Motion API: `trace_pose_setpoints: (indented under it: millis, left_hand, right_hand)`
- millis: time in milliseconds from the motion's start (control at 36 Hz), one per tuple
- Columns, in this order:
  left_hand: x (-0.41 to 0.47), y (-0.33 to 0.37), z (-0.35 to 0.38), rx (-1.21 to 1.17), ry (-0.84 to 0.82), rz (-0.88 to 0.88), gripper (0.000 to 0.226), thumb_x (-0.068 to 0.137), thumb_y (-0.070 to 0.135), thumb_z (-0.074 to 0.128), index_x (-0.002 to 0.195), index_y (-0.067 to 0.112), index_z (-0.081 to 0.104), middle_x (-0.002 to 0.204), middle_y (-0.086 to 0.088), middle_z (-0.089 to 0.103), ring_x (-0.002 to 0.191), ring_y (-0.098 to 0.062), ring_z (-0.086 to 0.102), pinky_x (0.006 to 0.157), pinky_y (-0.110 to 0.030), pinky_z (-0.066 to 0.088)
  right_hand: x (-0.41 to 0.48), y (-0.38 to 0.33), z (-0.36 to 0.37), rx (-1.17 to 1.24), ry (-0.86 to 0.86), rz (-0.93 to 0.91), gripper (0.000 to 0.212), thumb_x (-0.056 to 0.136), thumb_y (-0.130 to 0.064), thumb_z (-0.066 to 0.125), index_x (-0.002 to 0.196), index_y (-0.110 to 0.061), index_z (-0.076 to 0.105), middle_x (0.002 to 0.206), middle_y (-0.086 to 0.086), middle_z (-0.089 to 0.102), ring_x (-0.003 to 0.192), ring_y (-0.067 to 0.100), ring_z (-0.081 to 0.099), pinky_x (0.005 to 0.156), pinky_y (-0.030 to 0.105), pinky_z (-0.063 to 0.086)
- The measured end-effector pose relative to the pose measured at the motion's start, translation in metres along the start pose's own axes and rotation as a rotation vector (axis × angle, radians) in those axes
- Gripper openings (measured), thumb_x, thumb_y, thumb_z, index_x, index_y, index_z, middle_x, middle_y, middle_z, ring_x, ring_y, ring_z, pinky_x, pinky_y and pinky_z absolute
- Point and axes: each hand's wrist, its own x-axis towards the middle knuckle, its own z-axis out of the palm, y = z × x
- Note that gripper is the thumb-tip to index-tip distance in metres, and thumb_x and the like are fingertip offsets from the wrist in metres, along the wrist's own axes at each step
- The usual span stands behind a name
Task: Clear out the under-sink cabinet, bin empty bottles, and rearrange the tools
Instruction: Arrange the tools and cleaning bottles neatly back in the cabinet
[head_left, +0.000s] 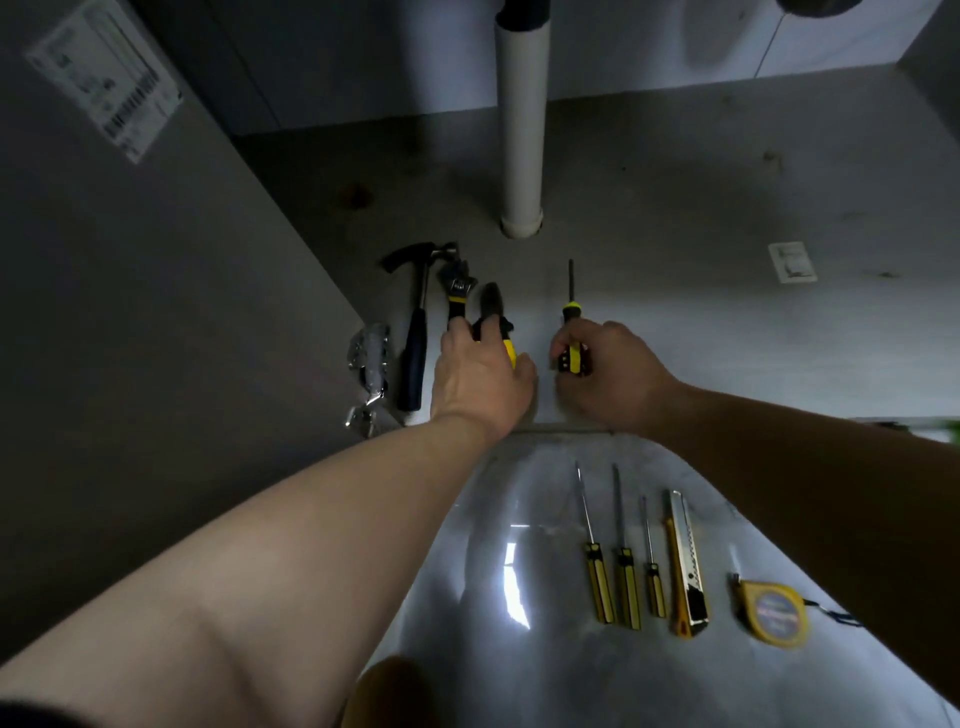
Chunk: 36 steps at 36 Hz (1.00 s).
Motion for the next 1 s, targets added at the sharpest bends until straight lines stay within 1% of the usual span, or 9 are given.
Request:
trace_pose_setpoints:
  millis: [111, 194, 278, 500, 583, 694, 778, 861, 1000]
  left_hand:
    - [-0.025, -0.009, 0.000, -0.009, -0.032, 0.094, 0.073, 0.087, 0.040, 0.066, 0.152, 0.030, 0.036, 0.148, -0.011, 0.030, 0.140, -0.030, 0.032, 0.114, -0.044, 0.039]
    - [-0.040, -0.019, 0.004, 0.003, -0.056, 0.143, 0.069, 0.091, 0.032, 0.066, 0.153, 0.034, 0.037, 0.158, -0.009, 0.018, 0.148, -0.028, 0.024, 0.115, -0.044, 0.039]
    - [-0.043, -0.023, 0.006, 0.010, -0.053, 0.180, 0.062, 0.097, 0.022, 0.062, 0.154, 0.032, 0.039, 0.163, -0.011, 0.013, 0.152, -0.027, 0.017, 0.116, -0.042, 0.040]
    - [-0.026, -0.013, 0.010, -0.015, -0.052, 0.113, 0.061, 0.101, 0.017, 0.058, 0.156, 0.033, 0.035, 0.169, -0.011, 0.004, 0.156, -0.027, 0.010, 0.119, -0.043, 0.036]
    - [-0.025, -0.010, 0.011, -0.016, -0.050, 0.105, 0.063, 0.102, 0.015, 0.057, 0.157, 0.032, 0.034, 0.169, -0.011, 0.002, 0.157, -0.026, 0.007, 0.120, -0.041, 0.034]
    - [-0.025, -0.008, 0.012, -0.021, -0.074, 0.067, 0.064, 0.103, 0.014, 0.054, 0.158, 0.034, 0.030, 0.170, -0.009, -0.003, 0.157, -0.025, 0.003, 0.120, -0.044, 0.033]
    - [-0.026, -0.007, 0.012, -0.030, -0.077, 0.054, 0.066, 0.103, 0.012, 0.053, 0.159, 0.035, 0.028, 0.170, -0.008, -0.006, 0.158, -0.024, 0.001, 0.121, -0.044, 0.032]
    - [-0.026, -0.007, 0.014, -0.025, -0.072, 0.063, 0.066, 0.103, 0.009, 0.052, 0.160, 0.033, 0.027, 0.170, -0.009, -0.006, 0.158, -0.025, 0.001, 0.121, -0.044, 0.032]
    - [-0.028, -0.008, 0.016, 0.001, -0.048, 0.066, 0.070, 0.101, 0.004, 0.052, 0.160, 0.032, 0.027, 0.170, -0.009, -0.004, 0.158, -0.024, 0.003, 0.120, -0.043, 0.033]
  right_hand:
    - [0.000, 0.000, 0.015, -0.052, 0.049, 0.011, 0.027, 0.089, -0.009, 0.061, 0.112, -0.022, 0.062, 0.109, 0.012, 0.047, 0.085, 0.033, 0.059, 0.083, 0.034, 0.051]
    - [-0.004, 0.001, 0.026, -0.069, 0.070, 0.033, 0.029, 0.091, -0.009, 0.058, 0.116, -0.024, 0.061, 0.113, 0.011, 0.045, 0.083, 0.034, 0.061, 0.083, 0.041, 0.055]
    - [-0.010, 0.002, 0.038, -0.089, 0.118, 0.043, 0.032, 0.093, -0.010, 0.056, 0.120, -0.025, 0.059, 0.116, 0.010, 0.042, 0.082, 0.033, 0.060, 0.079, 0.045, 0.057]
    - [-0.016, 0.008, 0.051, -0.046, 0.225, -0.012, 0.045, 0.093, -0.006, 0.054, 0.134, -0.024, 0.058, 0.119, 0.009, 0.041, 0.104, 0.029, 0.054, 0.085, 0.039, 0.054]
    - [-0.012, 0.010, 0.053, -0.041, 0.237, -0.031, 0.048, 0.093, -0.005, 0.054, 0.137, -0.023, 0.058, 0.119, 0.009, 0.041, 0.101, 0.029, 0.055, 0.085, 0.036, 0.053]
    - [-0.005, 0.007, 0.055, -0.017, 0.246, -0.046, 0.049, 0.092, -0.005, 0.055, 0.138, -0.024, 0.057, 0.116, 0.010, 0.043, 0.095, 0.029, 0.057, 0.083, 0.040, 0.056]
    - [-0.003, 0.005, 0.058, -0.021, 0.259, -0.061, 0.050, 0.093, -0.004, 0.057, 0.139, -0.024, 0.057, 0.115, 0.010, 0.043, 0.090, 0.024, 0.054, 0.080, 0.033, 0.053]
    - [-0.003, 0.005, 0.060, -0.017, 0.263, -0.068, 0.051, 0.092, -0.003, 0.057, 0.139, -0.023, 0.057, 0.116, 0.010, 0.043, 0.091, 0.025, 0.054, 0.078, 0.028, 0.048]
    - [-0.005, 0.008, 0.060, -0.014, 0.257, -0.082, 0.052, 0.092, -0.003, 0.056, 0.140, -0.025, 0.055, 0.118, 0.009, 0.042, 0.093, 0.025, 0.055, 0.082, 0.033, 0.054]
